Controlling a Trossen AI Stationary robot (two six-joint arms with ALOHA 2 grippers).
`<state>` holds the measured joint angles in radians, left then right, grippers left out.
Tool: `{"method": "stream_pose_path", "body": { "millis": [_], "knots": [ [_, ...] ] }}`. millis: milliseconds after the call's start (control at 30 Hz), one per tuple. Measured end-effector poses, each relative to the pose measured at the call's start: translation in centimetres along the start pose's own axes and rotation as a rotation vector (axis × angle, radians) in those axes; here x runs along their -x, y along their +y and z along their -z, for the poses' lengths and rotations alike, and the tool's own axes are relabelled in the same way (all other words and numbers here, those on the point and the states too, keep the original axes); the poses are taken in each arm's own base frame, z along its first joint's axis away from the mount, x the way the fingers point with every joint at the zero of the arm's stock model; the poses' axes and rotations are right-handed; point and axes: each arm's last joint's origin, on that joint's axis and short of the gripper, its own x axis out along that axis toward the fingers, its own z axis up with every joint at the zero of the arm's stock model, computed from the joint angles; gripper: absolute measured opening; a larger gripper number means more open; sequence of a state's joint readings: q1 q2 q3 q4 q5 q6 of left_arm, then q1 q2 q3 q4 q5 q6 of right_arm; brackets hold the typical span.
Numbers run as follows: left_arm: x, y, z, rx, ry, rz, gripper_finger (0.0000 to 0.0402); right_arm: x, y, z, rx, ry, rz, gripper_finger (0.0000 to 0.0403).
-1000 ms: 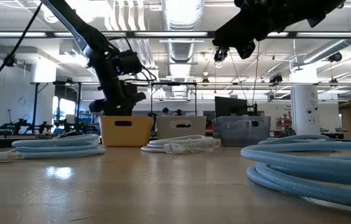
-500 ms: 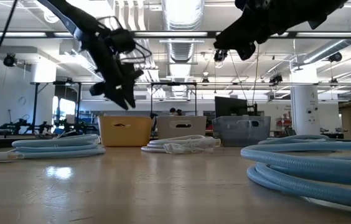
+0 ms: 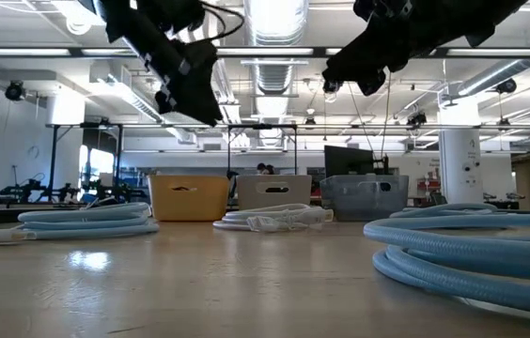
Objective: Pick & Place USB Port
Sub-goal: Put the top white display cable into the gray bin
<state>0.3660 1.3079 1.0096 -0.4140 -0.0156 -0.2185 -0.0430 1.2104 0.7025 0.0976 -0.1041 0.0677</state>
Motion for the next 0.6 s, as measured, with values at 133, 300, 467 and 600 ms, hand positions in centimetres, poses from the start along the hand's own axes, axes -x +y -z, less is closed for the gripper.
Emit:
{"method": "stream_pose_path", "body": {
  "millis": [133, 300, 467, 600],
  "knots": [
    [0.0, -2.2, 0.6, -0.087, 0.014, 0.056, 0.014, -1.5, 0.0, 0.6, 0.002, 0.017, -0.008, 0.0131],
    [0.2, -3.9, 1.1, -0.125, 0.016, 0.088, 0.014, -3.9, -0.3, 1.6, 0.01, 0.079, -0.003, 0.0141],
    [0.3, -4.5, 1.2, -0.13, 0.008, 0.067, 0.014, -6.7, -0.5, 3.1, 0.092, 0.177, -0.075, 0.0143],
    [0.3, -4.3, 1.2, -0.106, -0.003, 0.022, 0.014, -9.3, -0.9, 4.0, 0.105, 0.243, -0.084, 0.014]
  ]
}}
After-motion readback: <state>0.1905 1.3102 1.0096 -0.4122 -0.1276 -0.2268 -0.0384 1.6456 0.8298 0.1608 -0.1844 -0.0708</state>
